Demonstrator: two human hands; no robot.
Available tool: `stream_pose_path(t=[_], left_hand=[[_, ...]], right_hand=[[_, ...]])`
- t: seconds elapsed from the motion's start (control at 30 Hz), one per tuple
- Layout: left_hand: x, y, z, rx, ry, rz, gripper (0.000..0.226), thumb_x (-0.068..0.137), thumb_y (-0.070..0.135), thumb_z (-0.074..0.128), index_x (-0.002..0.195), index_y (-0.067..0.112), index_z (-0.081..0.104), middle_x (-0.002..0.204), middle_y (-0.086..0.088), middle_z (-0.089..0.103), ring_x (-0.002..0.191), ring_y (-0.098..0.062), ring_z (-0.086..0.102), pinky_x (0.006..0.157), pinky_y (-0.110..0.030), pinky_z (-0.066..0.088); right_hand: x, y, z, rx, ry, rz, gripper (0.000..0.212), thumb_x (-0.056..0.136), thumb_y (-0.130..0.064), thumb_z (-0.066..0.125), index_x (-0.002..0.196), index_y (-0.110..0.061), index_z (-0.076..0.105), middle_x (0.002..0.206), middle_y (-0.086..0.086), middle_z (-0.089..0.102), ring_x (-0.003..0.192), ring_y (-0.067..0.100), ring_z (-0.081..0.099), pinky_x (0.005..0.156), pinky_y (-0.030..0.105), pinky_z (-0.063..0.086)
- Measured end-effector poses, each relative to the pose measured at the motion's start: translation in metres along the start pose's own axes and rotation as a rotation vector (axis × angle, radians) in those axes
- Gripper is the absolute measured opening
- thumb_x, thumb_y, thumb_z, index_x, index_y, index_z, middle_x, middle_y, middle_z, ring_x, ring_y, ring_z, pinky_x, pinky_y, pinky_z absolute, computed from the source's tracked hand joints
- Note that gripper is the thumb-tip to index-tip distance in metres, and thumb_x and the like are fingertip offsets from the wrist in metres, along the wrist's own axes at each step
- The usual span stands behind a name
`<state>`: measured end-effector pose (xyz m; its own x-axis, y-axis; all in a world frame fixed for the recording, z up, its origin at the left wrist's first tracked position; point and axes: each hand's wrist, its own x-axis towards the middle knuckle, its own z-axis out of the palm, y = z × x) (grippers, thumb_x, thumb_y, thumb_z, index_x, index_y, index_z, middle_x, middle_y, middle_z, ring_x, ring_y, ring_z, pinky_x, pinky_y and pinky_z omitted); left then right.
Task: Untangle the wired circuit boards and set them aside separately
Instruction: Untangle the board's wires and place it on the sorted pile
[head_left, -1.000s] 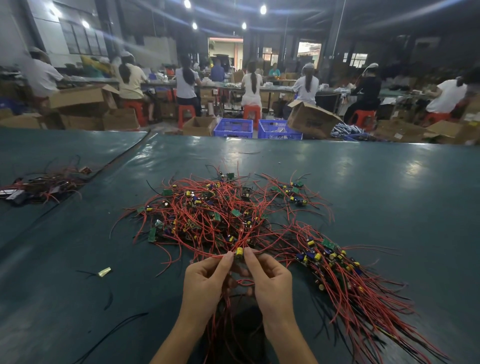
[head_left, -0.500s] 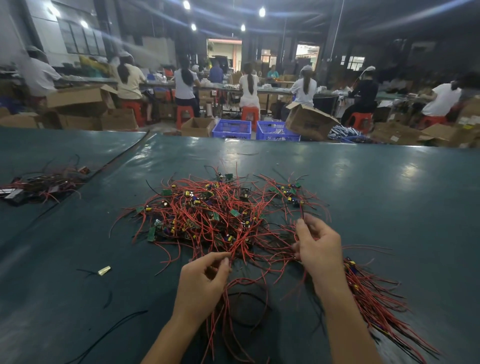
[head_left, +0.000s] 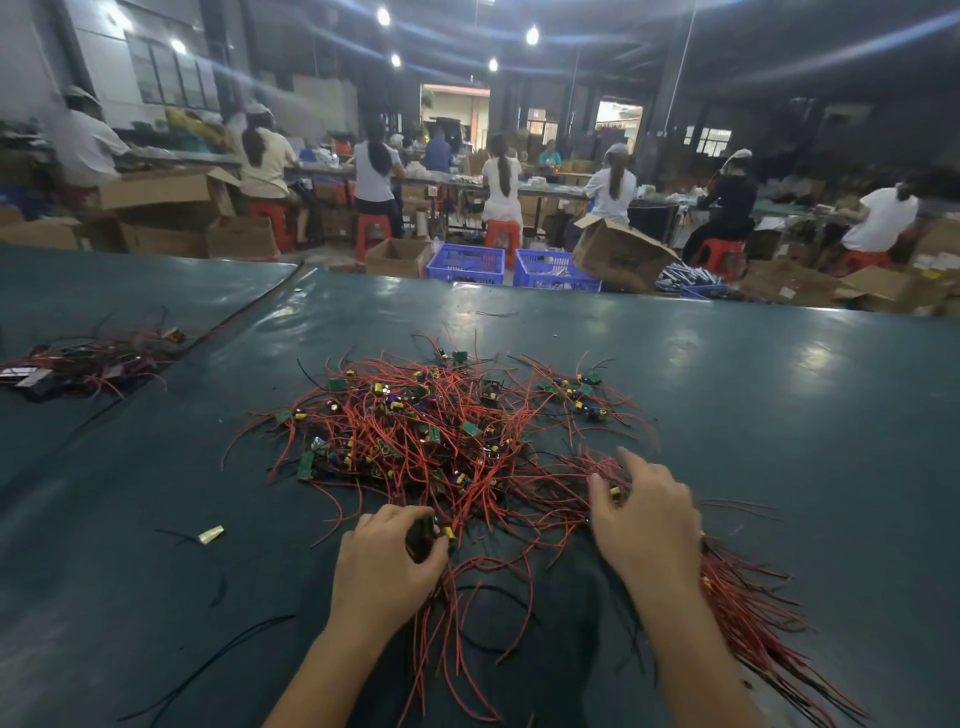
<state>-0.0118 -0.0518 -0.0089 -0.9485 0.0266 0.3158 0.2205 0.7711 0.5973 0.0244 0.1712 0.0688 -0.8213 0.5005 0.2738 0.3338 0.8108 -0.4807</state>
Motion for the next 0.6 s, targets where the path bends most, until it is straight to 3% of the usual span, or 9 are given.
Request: stream_pose_path(t=[0.13,0.2,0.3,0.4,0.6], left_hand=[[0.002,-0.001,0.001,0.008,-0.042,-0.073,0.045,0.082,0.045,0.062,0.125,0.03,0.058,0.098,0.017,0.057,0.095,-0.01,0.05,0.092,-0.032,0.038],[0.002,-0.001,0.002,0.024,-0.037,-0.084,0.038,0.083,0.047,0.061,0.117,0.031,0.062,0.097,0.017,0.056,0.095,-0.01,0.05,0.092,-0.031,0.035],[0.001,-0.001,0.0,-0.014,-0.013,-0.08,0.028,0.083,0.048,0.063,0.106,0.032,0.066,0.095,0.018,0.058,0.094,-0.008,0.055,0.093,-0.032,0.04],[0.0,-0.001,-0.004,-0.188,0.029,-0.077,0.01,0.083,0.037,0.068,0.093,0.035,0.064,0.08,0.018,0.063,0.08,-0.003,0.061,0.089,-0.04,0.05],[-0.002,0.0,-0.003,-0.078,0.017,-0.073,0.023,0.081,0.044,0.07,0.102,0.041,0.06,0.084,0.022,0.063,0.09,-0.001,0.058,0.096,-0.032,0.034]], right_hand=[[-0.041,-0.032,0.038,0.358,-0.032,-0.223,0.039,0.095,-0.035,0.06,0.132,-0.022,0.06,0.12,-0.008,0.061,0.115,0.012,0.053,0.103,0.036,0.042],[-0.057,-0.038,0.056,0.446,-0.082,-0.255,0.037,0.095,-0.032,0.061,0.131,-0.023,0.061,0.115,-0.015,0.058,0.111,0.007,0.052,0.1,0.032,0.044],[-0.069,-0.037,0.074,0.468,-0.128,-0.271,0.037,0.095,-0.033,0.059,0.132,-0.025,0.059,0.11,-0.02,0.054,0.108,0.003,0.05,0.098,0.025,0.043],[-0.072,-0.033,0.079,0.491,-0.132,-0.291,0.037,0.095,-0.035,0.059,0.131,-0.027,0.06,0.107,-0.024,0.053,0.107,-0.001,0.048,0.097,0.022,0.042],[-0.076,-0.029,0.084,0.379,-0.241,-0.39,0.044,0.089,-0.051,0.059,0.128,-0.031,0.062,0.115,-0.018,0.062,0.107,0.005,0.049,0.097,0.028,0.042]])
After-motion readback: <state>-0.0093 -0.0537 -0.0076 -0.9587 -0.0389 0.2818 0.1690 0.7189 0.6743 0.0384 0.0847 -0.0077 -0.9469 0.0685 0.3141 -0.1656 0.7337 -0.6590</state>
